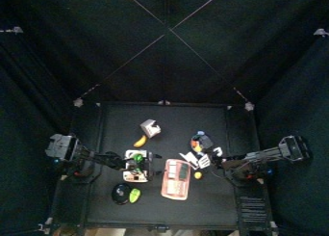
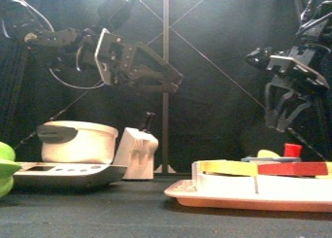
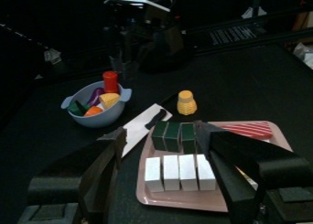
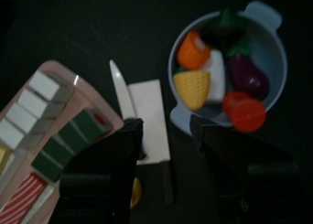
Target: Grab corn top
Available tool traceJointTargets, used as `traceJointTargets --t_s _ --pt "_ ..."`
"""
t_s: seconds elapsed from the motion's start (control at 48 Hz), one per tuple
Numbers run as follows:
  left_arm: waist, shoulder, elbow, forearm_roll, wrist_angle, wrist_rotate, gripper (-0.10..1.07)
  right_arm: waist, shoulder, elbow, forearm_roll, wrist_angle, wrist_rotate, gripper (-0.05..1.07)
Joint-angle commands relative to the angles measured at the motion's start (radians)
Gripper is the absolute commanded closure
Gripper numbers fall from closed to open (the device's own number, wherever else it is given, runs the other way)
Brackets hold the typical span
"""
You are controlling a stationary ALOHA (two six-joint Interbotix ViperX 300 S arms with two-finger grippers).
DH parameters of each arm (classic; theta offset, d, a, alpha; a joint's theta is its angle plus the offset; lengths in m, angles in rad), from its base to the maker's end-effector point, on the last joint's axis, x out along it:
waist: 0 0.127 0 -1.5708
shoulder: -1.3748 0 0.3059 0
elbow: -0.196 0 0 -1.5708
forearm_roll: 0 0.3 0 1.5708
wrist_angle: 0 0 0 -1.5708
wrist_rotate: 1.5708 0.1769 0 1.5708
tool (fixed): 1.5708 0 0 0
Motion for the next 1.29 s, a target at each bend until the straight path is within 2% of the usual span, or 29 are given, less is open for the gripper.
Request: traceJointTargets --t_s 0.0,0.271,0.542,0.896,1.125,1.271 --pt "0.0 -0.006 -0.008 -0.003 -0.011 0.0 0.02 -0.031 0.009 -0.005 -0.023 -0.029 -0.002 0.21" --pt "0.0 -0.005 -0.006 -0.003 -0.011 0.0 0.02 -0.121 0.078 0.034 -0.026 -0.094 -0.003 0.21" --pt "0.0 -0.005 -0.005 -0.003 -0.011 0.0 0.02 -0.178 0.114 0.051 -0.044 -0.172 -0.003 0.21" --pt "-0.002 -0.005 -0.002 -0.003 -0.011 0.0 0.02 -0.239 0.126 0.091 -0.066 -0.321 -0.003 0.21" --pt "0.0 -0.005 -0.002 -0.003 -0.011 0.0 0.02 -0.291 0.126 0.123 -0.072 -0.364 -0.003 0.21" --pt "0.0 -0.005 -0.002 -0.003 -0.011 0.0 0.02 -0.288 0.12 0.124 -0.094 -0.365 -0.003 0.21"
